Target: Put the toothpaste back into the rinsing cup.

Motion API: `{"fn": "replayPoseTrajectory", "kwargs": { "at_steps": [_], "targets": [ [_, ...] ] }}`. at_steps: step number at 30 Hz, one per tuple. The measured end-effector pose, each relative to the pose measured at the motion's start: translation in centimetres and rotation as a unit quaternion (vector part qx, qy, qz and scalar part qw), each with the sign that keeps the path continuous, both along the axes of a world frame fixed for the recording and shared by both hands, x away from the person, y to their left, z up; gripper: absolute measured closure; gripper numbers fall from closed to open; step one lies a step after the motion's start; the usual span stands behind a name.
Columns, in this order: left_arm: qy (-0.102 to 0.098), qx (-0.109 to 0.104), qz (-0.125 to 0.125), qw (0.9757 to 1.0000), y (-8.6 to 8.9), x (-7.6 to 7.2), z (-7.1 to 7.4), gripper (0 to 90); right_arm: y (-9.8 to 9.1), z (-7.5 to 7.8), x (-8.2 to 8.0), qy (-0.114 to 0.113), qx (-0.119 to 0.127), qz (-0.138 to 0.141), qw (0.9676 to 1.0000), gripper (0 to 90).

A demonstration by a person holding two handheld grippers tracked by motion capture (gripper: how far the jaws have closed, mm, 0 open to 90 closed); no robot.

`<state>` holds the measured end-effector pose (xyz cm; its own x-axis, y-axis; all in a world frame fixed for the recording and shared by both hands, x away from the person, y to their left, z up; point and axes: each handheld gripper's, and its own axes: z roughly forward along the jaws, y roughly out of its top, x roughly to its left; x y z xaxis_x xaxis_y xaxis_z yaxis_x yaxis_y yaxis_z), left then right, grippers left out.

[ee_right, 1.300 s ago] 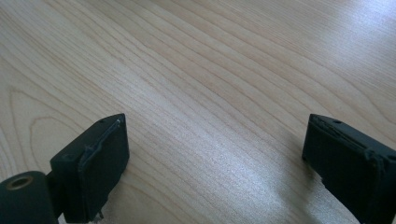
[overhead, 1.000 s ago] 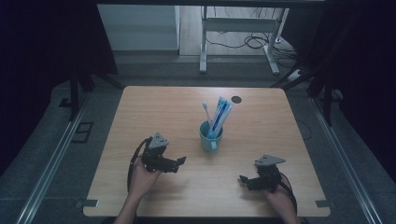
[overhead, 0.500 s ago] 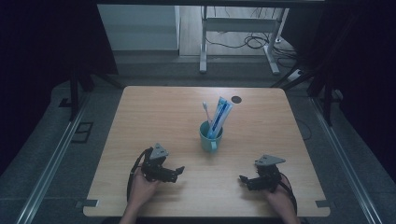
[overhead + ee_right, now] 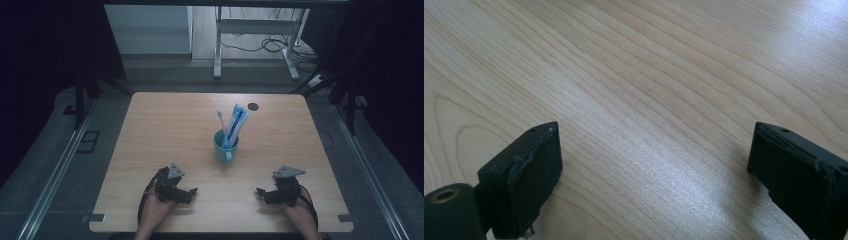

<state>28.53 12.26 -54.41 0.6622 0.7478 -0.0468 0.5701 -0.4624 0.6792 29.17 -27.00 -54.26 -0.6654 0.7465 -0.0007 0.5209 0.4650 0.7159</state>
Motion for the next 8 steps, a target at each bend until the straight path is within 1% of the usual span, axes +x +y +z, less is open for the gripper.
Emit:
{"fn": "replayPoseTrajectory", "kwargs": {
  "at_steps": [1, 2, 8],
  "targets": [
    [0.001, 0.012, 0.002, 0.9999, -0.13, 0.05, -0.04, 1.0, 0.0, 0.0, 0.0, 0.0, 0.0, 0.0, 1.0, 6.9],
    [-0.001, 0.015, 0.002, 0.9999, -0.23, 0.03, -0.07, 0.9, 0.0, 0.0, 0.0, 0.0, 0.0, 0.0, 1.0, 6.9],
    [0.001, 0.015, 0.003, 0.9999, -0.27, 0.05, -0.08, 0.0, 0.0, -0.01, 0.0, 0.0, 0.0, 0.0, 1.0, 6.9]
  ]
}}
